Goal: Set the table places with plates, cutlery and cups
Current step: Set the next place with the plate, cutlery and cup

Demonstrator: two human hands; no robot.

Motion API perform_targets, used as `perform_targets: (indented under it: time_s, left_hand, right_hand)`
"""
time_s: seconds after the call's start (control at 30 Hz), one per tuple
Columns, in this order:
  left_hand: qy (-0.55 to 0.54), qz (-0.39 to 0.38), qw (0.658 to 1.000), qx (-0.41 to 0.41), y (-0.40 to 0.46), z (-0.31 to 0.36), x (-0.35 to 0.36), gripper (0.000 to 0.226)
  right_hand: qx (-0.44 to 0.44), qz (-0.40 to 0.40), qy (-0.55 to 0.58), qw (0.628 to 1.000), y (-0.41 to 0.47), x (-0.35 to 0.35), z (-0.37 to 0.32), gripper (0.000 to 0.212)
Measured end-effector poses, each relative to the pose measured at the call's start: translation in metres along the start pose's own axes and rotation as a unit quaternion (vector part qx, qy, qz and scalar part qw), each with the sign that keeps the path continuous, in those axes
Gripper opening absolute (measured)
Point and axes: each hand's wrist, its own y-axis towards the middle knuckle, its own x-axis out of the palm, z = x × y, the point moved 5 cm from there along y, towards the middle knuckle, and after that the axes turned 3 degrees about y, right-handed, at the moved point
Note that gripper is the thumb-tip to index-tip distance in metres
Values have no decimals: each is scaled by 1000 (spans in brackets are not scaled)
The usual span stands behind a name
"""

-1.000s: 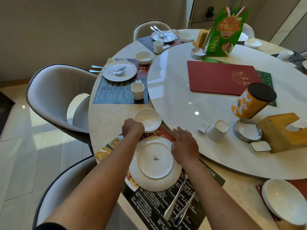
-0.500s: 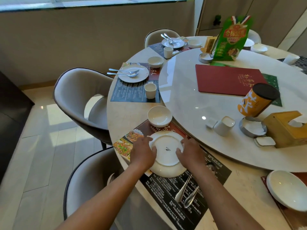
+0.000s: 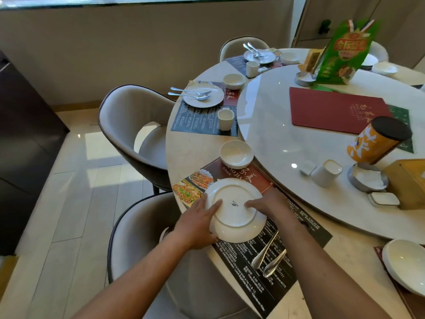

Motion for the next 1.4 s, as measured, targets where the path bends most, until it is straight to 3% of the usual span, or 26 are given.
perform_targets:
  time_s: [0.07, 0.2, 0.33, 0.47, 0.7, 0.87, 1.03, 1.13, 1.2, 1.27, 1.4]
  left_hand:
    - [19, -9, 1000, 4, -6, -8, -1, 108]
    - [57, -18, 998, 23, -13, -19, 2, 106]
    - [107, 11, 993, 49, -18, -23, 7, 106]
    - [183, 73, 976, 88, -30, -29, 5, 91]
    - [231, 206, 934, 177, -46, -33, 17, 83]
    - [208, 308, 901, 224, -61, -30, 2, 59]
    - [114, 377, 894, 212, -61, -18, -49, 47]
    - [-43, 415, 896, 155, -55, -10, -83, 34]
    - [-172, 409, 893, 76, -42, -10, -96, 34]
    - [-273, 357, 893, -15, -24, -15, -95, 41]
    - [-377, 203, 893, -139, 0, -29, -69, 39]
  right_hand:
    - [-6, 2, -20, 1000, -5, 8, -2, 105]
    - [-100, 45, -127, 986, -33, 23, -15, 94]
    - [-161, -18, -202, 966, -69, 56, -10, 109]
    - [-223, -23, -238, 945, -98, 77, 4, 123]
    - [-315, 70, -240, 916, -134, 102, 11, 105]
    - [-362, 185, -188, 894, -153, 96, 8, 78]
    - [-412, 314, -119, 847, -170, 58, -5, 50]
    - [-396, 309, -59, 863, -165, 25, -23, 33]
    - [-334, 254, 20, 908, -150, 8, -28, 30]
    - [-252, 168, 165, 939, -131, -3, -23, 30]
    - [-175, 43, 350, 919, -111, 0, -10, 19]
